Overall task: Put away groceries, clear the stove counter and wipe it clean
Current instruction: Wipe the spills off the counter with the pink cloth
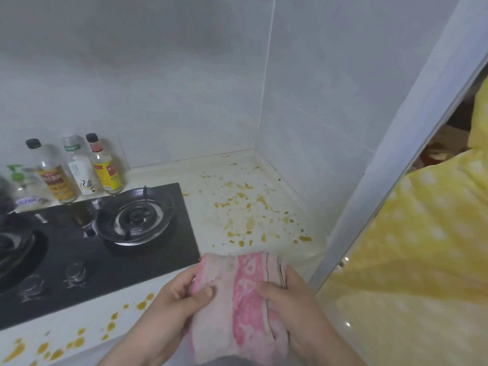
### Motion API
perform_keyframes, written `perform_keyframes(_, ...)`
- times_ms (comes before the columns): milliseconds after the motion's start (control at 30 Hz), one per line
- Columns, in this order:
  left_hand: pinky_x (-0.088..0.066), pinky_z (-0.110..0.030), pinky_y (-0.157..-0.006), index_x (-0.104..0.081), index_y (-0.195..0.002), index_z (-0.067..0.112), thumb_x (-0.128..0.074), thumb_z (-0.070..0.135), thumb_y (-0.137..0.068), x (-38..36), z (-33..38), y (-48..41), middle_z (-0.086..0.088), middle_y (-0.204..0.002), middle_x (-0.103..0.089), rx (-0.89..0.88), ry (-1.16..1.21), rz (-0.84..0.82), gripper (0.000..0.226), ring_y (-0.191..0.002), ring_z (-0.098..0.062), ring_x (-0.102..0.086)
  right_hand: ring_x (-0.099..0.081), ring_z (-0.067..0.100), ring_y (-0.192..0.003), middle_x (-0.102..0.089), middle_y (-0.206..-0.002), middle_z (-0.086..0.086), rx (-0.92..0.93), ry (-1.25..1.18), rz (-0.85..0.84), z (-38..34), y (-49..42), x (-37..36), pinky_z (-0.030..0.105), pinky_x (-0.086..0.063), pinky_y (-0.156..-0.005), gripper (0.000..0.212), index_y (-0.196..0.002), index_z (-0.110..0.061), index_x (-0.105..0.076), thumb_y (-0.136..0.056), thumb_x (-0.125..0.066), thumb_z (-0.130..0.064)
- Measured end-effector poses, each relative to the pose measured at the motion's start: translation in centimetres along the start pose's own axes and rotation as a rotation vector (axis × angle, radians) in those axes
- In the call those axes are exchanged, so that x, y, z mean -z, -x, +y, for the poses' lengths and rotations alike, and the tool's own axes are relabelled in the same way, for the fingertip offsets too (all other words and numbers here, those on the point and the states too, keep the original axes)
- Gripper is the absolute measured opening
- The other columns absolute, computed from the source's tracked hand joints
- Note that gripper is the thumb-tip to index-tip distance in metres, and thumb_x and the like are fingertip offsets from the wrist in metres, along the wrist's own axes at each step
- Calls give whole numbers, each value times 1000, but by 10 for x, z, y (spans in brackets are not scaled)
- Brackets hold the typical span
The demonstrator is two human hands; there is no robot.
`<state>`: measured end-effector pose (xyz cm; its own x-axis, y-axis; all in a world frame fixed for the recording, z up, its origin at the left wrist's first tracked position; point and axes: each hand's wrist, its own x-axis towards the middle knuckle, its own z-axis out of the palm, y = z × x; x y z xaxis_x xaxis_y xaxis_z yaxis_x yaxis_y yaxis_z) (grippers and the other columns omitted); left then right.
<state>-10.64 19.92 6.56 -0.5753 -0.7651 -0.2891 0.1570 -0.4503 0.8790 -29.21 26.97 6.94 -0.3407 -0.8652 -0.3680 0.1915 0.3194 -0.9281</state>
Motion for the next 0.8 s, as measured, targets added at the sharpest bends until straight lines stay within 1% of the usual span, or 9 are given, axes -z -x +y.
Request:
perform_keyframes(100,-54,-37,-78,-61,-120,19,-68,-7,-67,4,-3,-31,-19,-106,-69,55,-112,-43,59,-93,-32,-68,-71,20,-84,-74,-91,5,-1,142,50,-4,-33,7,35,-58,-78,29,-99,-22,-70,-81,-59,-3)
perform_keyframes(233,-57,-39,-70,-68,-105,6,-53,-21,-79,2,-6,-87,-23,-91,-71,53,-130,166,40,-82,-37,-69,-55,12,-64,-67,-91,17,-14,341,85,-8,-82,16,22,-43,-58,20,-96,-20,-65,-79,-58,-13)
perform_keyframes(333,-53,-35,-67,-73,-98,9,-60,-14,-79,-4,-3,-127,-16,-83,-73,51,-174,210,33,-74,-31,-69,-59,1,-71,-65,-83,-9,25,511,111,-14,-114,14,12,-44,-64,13,-92,-29,-61,-83,-58,-20)
perform_keyframes(433,-52,-48,-71,-73,-103,19,-68,16,-66,-15,10,-158,-16,-93,-70,166,-37,84,37,-78,-28,-67,-58,-16,-73,-64,-76,-24,36,481,51,-27,-141,12,3,-43,-68,22,-77,-49,-58,-89,-60,-30)
perform_keyframes(533,-54,-46,-64,-76,-97,16,-57,19,-57,-20,19,-182,-17,-88,-70,295,168,-75,45,-79,-28,-68,-50,-31,-84,-59,-97,-34,40,435,-43,-33,-162,20,0,-42,-78,30,-104,-54,-55,-92,-58,-26)
perform_keyframes(600,-54,-51,-72,-75,-100,14,-56,21,-56,-23,21,-197,-19,-92,-68,356,246,-128,49,-87,-33,-64,-55,-24,-93,-63,-106,-29,19,377,-89,-34,-174,30,3,-43,-77,33,-120,-43,-58,-92,-59,-25)
perform_keyframes(667,-44,-62,-87,-71,-111,12,-51,27,-63,-25,18,-211,-21,-102,-63,416,303,-151,54,-100,-37,-56,-65,-9,-92,-72,-99,-16,-5,311,-122,-33,-185,42,9,-48,-73,28,-114,-35,-64,-93,-59,-17)
perform_keyframes(733,-41,-63,-87,-67,-117,11,-49,30,-71,-31,15,-223,-21,-103,-57,477,334,-159,53,-99,-38,-53,-69,4,-95,-75,-99,-8,-27,237,-133,-31,-192,54,18,-53,-77,25,-112,-31,-66,-94,-60,-15)
perform_keyframes(800,-45,-61,-84,-69,-114,8,-67,35,-58,-45,14,-235,-22,-99,-55,507,330,-157,62,-92,-37,-54,-68,11,-102,-74,-106,-4,-42,233,-124,-27,-201,67,29,-55,-88,25,-112,-34,-68,-88,-64,-28)
